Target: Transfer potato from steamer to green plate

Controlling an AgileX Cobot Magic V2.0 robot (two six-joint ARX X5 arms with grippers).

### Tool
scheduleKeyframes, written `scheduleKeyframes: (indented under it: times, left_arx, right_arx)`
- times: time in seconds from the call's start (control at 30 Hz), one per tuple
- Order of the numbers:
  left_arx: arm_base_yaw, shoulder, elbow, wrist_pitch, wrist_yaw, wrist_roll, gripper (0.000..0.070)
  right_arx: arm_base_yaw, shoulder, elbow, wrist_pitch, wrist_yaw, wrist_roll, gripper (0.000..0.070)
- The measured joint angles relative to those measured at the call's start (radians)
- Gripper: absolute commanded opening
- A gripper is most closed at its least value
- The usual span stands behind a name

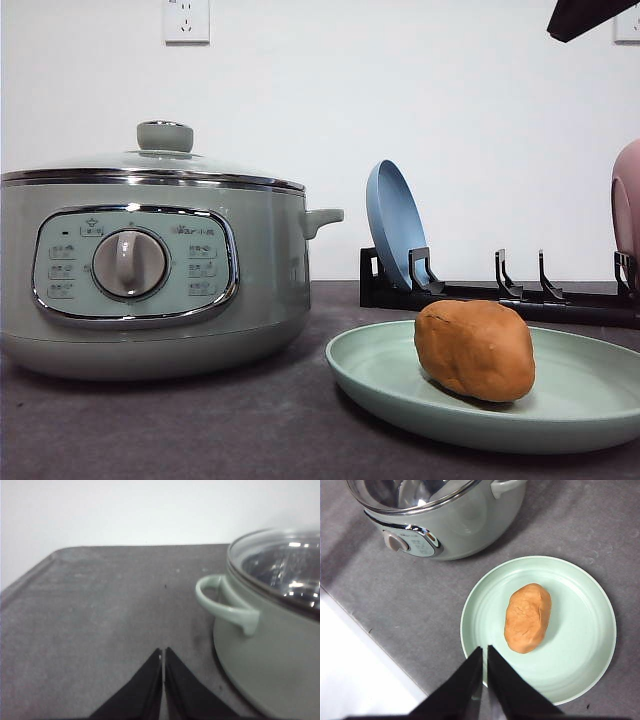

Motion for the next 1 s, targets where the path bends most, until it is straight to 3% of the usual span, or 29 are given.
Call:
scheduleKeyframes:
  times: [1.0]
  left_arx:
    - [-0.001, 0.000, -0.035, 0.016, 0.000, -0.003, 0.0000]
  right_arx:
    - [0.000, 0.000, 0.000, 0.003, 0.000, 0.000, 0.0002]
